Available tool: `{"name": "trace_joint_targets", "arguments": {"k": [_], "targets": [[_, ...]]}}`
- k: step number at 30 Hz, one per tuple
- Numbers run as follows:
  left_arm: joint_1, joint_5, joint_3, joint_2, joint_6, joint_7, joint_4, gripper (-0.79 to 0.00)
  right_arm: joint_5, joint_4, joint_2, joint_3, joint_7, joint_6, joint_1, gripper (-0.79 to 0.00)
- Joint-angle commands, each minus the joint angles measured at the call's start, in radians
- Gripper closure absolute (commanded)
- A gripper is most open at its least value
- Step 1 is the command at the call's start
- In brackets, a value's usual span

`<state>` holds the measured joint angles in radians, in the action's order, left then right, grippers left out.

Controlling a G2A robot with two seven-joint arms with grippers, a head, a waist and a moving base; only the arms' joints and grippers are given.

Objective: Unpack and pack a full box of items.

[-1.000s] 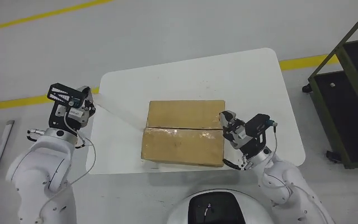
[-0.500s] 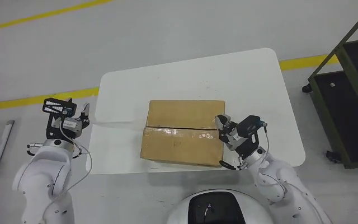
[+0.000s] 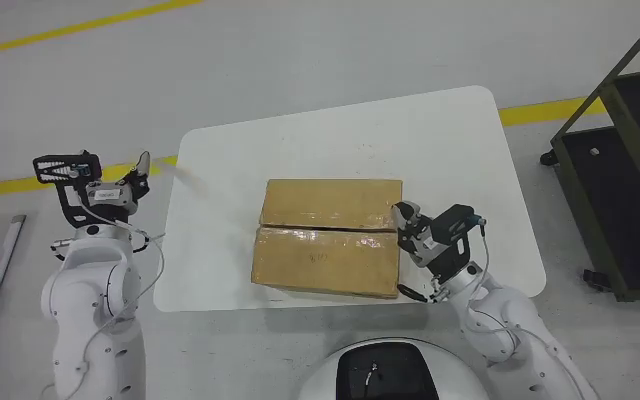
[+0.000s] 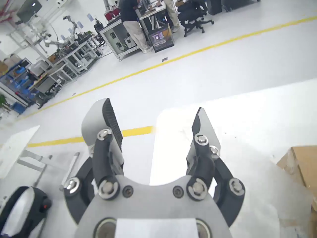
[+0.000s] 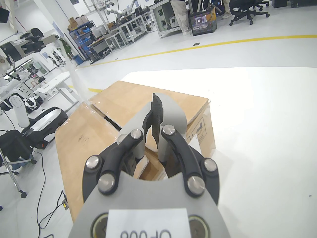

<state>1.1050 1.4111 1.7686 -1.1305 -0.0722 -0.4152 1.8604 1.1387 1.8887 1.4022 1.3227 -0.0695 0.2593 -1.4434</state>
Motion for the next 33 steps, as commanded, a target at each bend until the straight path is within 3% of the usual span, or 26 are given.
{"name": "trace_joint_targets", "arguments": {"k": [1,10,16,21,26,33], "targets": [[-0.002,0.004,0.000,0.000,0.015,-0.005,-0.002,-0.785,0.014,0.002,-0.002,0.001,0.008,0.006,0.000,0.000],[0.020,0.048,0.024,0.010,-0.052,-0.016,0.014,-0.785,0.015,0.014,-0.008,0.011,0.025,0.004,-0.011,0.000],[0.078,-0.026,-0.011,0.010,-0.158,-0.039,0.105,-0.785,0.091,0.055,-0.019,0.067,0.050,-0.009,-0.037,0.000],[0.152,-0.131,-0.106,0.007,-0.261,-0.111,0.221,-0.785,0.136,0.086,-0.031,0.135,0.066,-0.013,-0.084,0.000],[0.198,-0.210,-0.275,0.003,-0.353,-0.192,0.319,-0.785,0.136,0.107,-0.040,0.200,0.075,-0.009,-0.143,0.000],[0.153,-0.176,-0.482,-0.006,-0.419,-0.200,0.298,-0.785,0.119,0.133,-0.047,0.253,0.086,-0.013,-0.208,0.000]]}}
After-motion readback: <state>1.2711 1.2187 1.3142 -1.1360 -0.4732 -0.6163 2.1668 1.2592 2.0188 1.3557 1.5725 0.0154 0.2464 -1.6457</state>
